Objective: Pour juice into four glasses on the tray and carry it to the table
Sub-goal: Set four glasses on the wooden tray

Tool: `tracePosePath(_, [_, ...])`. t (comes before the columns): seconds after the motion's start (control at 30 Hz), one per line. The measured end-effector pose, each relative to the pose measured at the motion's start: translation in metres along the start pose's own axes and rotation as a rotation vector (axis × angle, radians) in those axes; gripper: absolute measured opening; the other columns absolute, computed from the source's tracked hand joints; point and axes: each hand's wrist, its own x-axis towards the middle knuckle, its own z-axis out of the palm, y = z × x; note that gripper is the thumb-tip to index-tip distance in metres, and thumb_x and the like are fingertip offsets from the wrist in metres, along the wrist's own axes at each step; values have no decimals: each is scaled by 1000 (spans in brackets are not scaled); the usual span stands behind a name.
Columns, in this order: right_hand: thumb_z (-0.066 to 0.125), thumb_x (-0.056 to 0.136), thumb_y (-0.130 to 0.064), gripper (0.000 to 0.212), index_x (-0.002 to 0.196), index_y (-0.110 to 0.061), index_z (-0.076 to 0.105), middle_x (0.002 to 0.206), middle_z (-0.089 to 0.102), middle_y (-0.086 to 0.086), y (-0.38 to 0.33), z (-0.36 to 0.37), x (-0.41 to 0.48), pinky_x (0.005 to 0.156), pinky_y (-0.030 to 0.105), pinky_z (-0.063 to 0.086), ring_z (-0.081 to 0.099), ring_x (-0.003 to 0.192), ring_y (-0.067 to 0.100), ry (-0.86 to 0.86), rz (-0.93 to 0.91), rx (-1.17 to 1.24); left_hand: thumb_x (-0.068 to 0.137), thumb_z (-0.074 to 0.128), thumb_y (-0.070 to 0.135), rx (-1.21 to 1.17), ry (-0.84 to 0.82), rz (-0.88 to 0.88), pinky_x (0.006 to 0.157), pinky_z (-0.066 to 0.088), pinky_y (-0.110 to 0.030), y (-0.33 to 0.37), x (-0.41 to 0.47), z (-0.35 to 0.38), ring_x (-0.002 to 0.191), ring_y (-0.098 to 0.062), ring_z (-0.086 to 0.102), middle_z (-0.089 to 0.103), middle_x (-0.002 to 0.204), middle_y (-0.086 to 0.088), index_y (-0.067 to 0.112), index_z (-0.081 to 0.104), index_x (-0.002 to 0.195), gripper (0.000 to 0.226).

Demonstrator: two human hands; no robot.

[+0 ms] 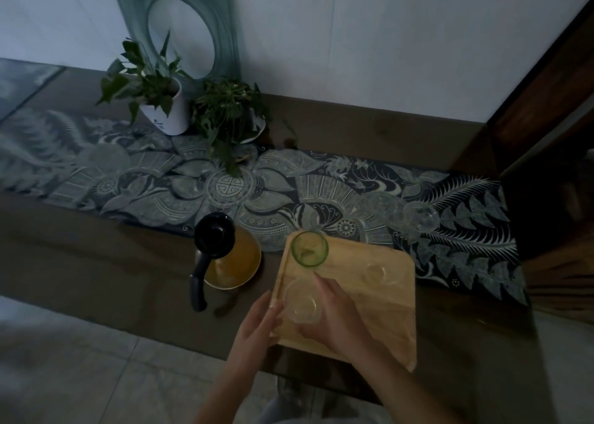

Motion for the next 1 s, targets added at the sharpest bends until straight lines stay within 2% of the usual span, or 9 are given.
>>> tracePosePath(0.2, [85,65,-48,112,156,-19,26,154,37,2,-7,23,2,107,29,34,39,137,22,-13,56,-29,73,67,67,-14,-49,-36,64,57,-16,-10,9,-18,94,-1,73,76,103,20,45,61,114,47])
tracePosePath(0.3, [86,64,-48,112,155,-19,28,152,38,1,-8,25,0,105,28,34,41,136,21,2,61,-34,77,66,62,-15,-78,-26,64,56,-14,-12,13,-22,93,1,73,75,104,22,46,62,113,39])
tracePosePath(0.43, [85,57,-54,103,145,-28,38,140,47,-4,-10,29,-1,91,22,38,50,124,18,18,48,-20,76,66,63,13,-100,-10,65,57,-15,-13,16,-28,96,3,71,75,106,24,45,61,120,48])
tracePosePath(0.6, [63,41,-80,131,153,-26,22,145,47,3,-12,31,-3,99,33,43,49,127,23,-12,126,-15,66,65,80,67,-94,18,86,56,-27,-16,22,-36,114,-7,66,68,129,11,44,56,132,75])
tracePosePath(0.7, [74,48,-75,135,157,-22,16,149,43,5,-12,24,-6,102,34,40,46,132,24,-4,141,-2,61,63,90,111,-56,71,104,51,-42,-14,23,-42,121,-10,63,66,131,12,50,58,125,76])
tracePosePath(0.77, [81,55,-69,131,158,-21,16,152,40,3,-9,12,-9,106,35,38,42,135,24,14,146,-6,65,62,88,150,-30,118,106,49,-39,-7,23,-42,121,-3,61,66,128,20,54,59,119,63])
tracePosePath(0.83, [81,61,-69,123,158,-23,21,151,42,1,-3,-7,-13,107,36,40,44,134,22,60,128,12,63,60,91,176,19,217,93,49,-18,6,18,-38,112,12,60,67,116,35,52,62,116,66])
tracePosePath(0.9, [81,70,-64,107,156,-24,31,145,48,-2,9,-33,-15,101,34,45,50,127,16,150,104,69,66,59,90,191,59,347,80,47,-5,25,12,-27,107,16,60,67,113,37,44,65,121,71])
tracePosePath(1.0, [76,79,-60,82,147,-24,46,133,55,-8,36,-81,-12,91,31,47,56,115,9,341,106,130,78,57,81,159,-26,437,85,54,-14,57,9,10,112,5,65,70,120,23,44,66,125,60])
